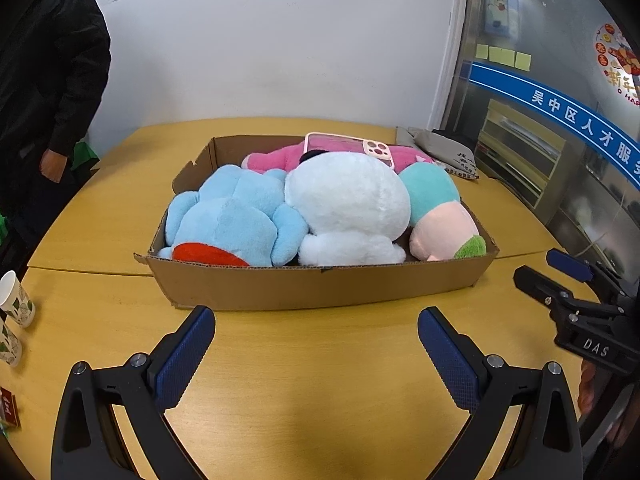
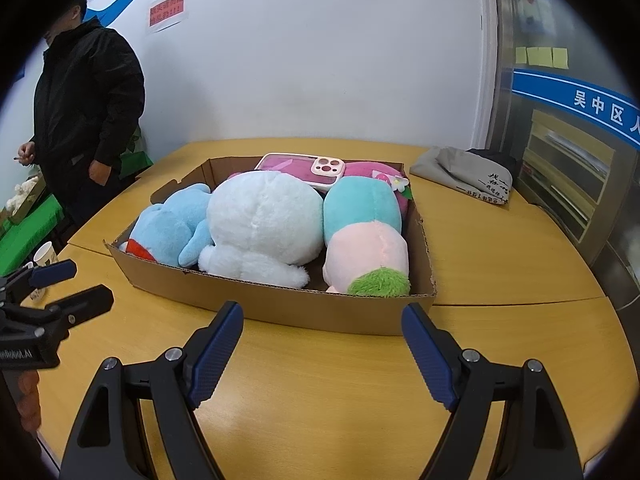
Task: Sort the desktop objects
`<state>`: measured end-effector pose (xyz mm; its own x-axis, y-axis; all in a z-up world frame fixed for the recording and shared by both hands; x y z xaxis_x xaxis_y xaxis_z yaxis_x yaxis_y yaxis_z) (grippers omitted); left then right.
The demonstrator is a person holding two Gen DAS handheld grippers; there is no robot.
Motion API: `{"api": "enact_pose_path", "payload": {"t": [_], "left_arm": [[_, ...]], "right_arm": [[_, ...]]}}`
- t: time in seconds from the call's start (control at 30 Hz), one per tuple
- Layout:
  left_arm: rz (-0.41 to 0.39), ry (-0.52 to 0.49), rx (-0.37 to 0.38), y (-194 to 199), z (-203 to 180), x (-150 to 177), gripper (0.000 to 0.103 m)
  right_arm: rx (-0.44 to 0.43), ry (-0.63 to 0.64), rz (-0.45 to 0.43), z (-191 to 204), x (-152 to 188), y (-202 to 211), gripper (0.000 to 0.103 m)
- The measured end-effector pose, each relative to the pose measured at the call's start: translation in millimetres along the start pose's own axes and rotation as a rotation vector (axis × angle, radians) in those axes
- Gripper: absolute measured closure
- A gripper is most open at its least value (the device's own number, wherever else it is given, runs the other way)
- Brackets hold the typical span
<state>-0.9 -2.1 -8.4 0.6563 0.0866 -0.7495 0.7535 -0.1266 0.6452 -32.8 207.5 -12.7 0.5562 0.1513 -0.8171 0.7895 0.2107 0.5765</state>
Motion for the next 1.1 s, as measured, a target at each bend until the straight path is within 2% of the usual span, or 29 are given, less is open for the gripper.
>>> {"api": "enact_pose_path", "payload": {"t": [0.07, 0.33, 0.5, 0.53, 0.6, 0.67, 0.73, 0.77, 0.9, 1.07, 1.1], "left_arm": [[0.006, -0.029, 0.046, -2, 12, 8, 0.000], [0.113, -0.105, -0.064, -34, 90, 53, 0.000], [0.180, -0.152, -0.133, -53, 138, 81, 0.000], [0.194, -0.162, -0.147, -57, 148, 86, 0.000], [0.220, -0.161, -0.148, -65, 159, 94, 0.000], [0.219, -0.130, -0.100, -65, 171, 95, 0.000], [0.215, -0.109, -0.070, -68, 181, 95, 0.000], [0.213, -0.114, -0.066, -68, 184, 95, 0.000], [0.212, -0.145, -0.037, -67, 195, 94, 0.000], [0.214, -0.158, -0.019, -60, 201, 102, 0.000], [0.218, -0.160, -0.023, -65, 199, 92, 0.000]], "right_arm": [[-0.027, 0.021, 0.006, -9, 8, -4, 0.022], [-0.216, 0.116, 0.091, -88, 73, -34, 0.021], [-0.230, 0.208, 0.234, -123, 113, -57, 0.021], [-0.228, 0.213, 0.255, -131, 120, -61, 0.018], [-0.225, 0.168, 0.257, -154, 121, -58, 0.016], [-0.237, 0.106, 0.252, -178, 118, -53, 0.014], [-0.194, 0.112, 0.271, -192, 119, -51, 0.007], [-0.163, 0.126, 0.284, -197, 120, -50, 0.000], [-0.174, 0.165, 0.286, -198, 121, -50, 0.000], [-0.240, 0.230, 0.285, -187, 119, -53, 0.000], [-0.259, 0.248, 0.285, -188, 120, -53, 0.000]]}}
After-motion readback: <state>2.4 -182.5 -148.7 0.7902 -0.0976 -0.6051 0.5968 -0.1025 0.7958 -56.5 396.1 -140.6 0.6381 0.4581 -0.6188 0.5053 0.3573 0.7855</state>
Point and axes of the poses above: each gripper's, at about its wrist camera, not at the fingertips, and y roughly against the way its jaws point, z to its left, x to its underside, the point moved 1 cm from there along -y, roughly the way its jaws point, and after that the axes turned 1 degree about -z, right-handed, at the moved point
